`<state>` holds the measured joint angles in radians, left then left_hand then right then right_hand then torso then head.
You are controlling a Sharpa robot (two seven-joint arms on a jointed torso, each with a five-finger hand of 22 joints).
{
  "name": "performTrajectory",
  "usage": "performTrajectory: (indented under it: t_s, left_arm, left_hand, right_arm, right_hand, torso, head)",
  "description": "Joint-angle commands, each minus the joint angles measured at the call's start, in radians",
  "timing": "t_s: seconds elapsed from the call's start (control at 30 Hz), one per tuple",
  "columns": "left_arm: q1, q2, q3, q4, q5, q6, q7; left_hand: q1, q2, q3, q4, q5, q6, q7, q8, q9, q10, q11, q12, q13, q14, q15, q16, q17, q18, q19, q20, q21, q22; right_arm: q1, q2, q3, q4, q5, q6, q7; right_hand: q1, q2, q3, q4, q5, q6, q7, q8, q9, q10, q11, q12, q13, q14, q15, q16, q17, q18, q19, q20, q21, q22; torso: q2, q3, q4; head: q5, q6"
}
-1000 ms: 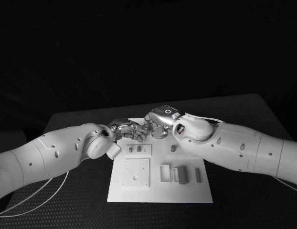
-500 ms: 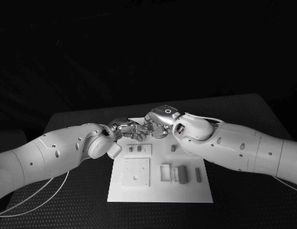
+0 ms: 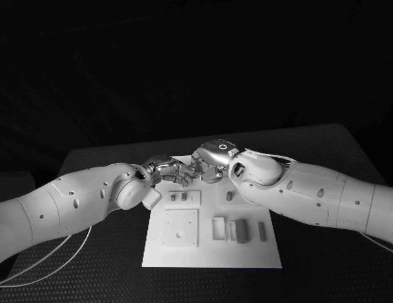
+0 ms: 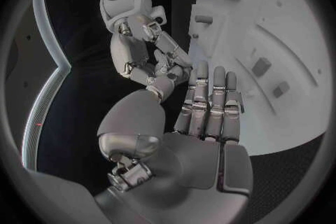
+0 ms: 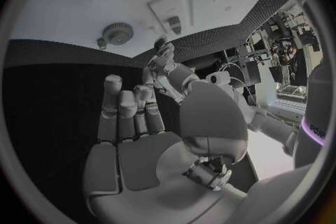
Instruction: Assemble the parts on the task board
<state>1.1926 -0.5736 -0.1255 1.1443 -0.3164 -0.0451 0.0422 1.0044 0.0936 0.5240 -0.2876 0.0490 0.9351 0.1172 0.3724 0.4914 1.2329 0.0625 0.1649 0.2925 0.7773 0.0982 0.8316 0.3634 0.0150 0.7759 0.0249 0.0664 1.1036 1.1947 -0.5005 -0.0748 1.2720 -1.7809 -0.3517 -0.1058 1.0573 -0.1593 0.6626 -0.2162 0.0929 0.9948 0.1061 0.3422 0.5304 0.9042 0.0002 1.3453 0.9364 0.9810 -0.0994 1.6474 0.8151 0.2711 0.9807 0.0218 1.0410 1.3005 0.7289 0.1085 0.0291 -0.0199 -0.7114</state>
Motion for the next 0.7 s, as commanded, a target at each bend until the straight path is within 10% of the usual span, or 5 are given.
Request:
performTrajectory:
  t_s: [0.03, 0.47, 0.7]
  left_arm:
    - [0.002, 0.0, 0.001, 0.0, 0.01, -0.013, 0.016]
    - [0.002, -0.002, 0.001, -0.009, 0.005, -0.012, 0.01]
    - [0.002, -0.004, 0.001, -0.017, -0.069, -0.008, 0.005]
  left_hand:
    - [0.006, 0.004, 0.007, 0.001, 0.0, 0.018, -0.008, 0.006, 0.005, 0.007, -0.001, 0.004, 0.001, 0.006, 0.003, -0.006, 0.001, -0.015, 0.009, -0.001, 0.005, -0.001]
    - [0.008, 0.004, 0.01, 0.0, 0.0, 0.021, -0.008, 0.008, 0.007, 0.012, -0.001, 0.004, 0.002, 0.007, 0.004, -0.008, 0.001, -0.015, 0.009, -0.002, 0.005, -0.001]
    - [0.008, 0.003, 0.012, -0.001, 0.0, 0.023, -0.007, 0.009, 0.007, 0.016, -0.001, 0.004, 0.003, 0.006, 0.007, -0.01, 0.001, -0.015, 0.009, -0.002, 0.005, -0.001]
  right_arm:
    - [-0.001, -0.003, 0.0, -0.002, 0.014, 0.007, 0.002]
    - [0.0, -0.035, 0.0, 0.006, 0.085, -0.133, 0.029]
    - [0.005, -0.056, 0.034, -0.002, 0.136, -0.139, 0.032]
  right_hand:
    - [0.003, -0.016, 0.001, 0.01, 0.002, -0.024, 0.013, -0.013, -0.006, -0.004, 0.011, -0.008, 0.002, -0.003, 0.008, -0.006, 0.001, -0.009, -0.004, 0.002, -0.006, 0.0]
    - [0.021, -0.068, 0.001, 0.031, 0.001, -0.133, 0.061, -0.079, -0.049, -0.034, 0.057, -0.015, 0.005, -0.027, 0.053, -0.016, 0.001, -0.009, -0.027, 0.018, -0.02, 0.002]
    - [0.027, -0.068, 0.003, 0.032, 0.002, -0.133, 0.062, -0.08, -0.051, -0.035, 0.059, -0.015, 0.005, -0.028, 0.055, -0.016, 0.001, -0.009, -0.028, 0.018, -0.021, 0.002]
  torso:
    - [0.0, -0.0005, 0.0]
    - [0.0, 0.0, 0.0003]
    - [0.0, 0.0004, -0.0002]
  head:
    - [0.0, -0.001]
    - [0.003, -0.001]
    - [0.006, -0.002]
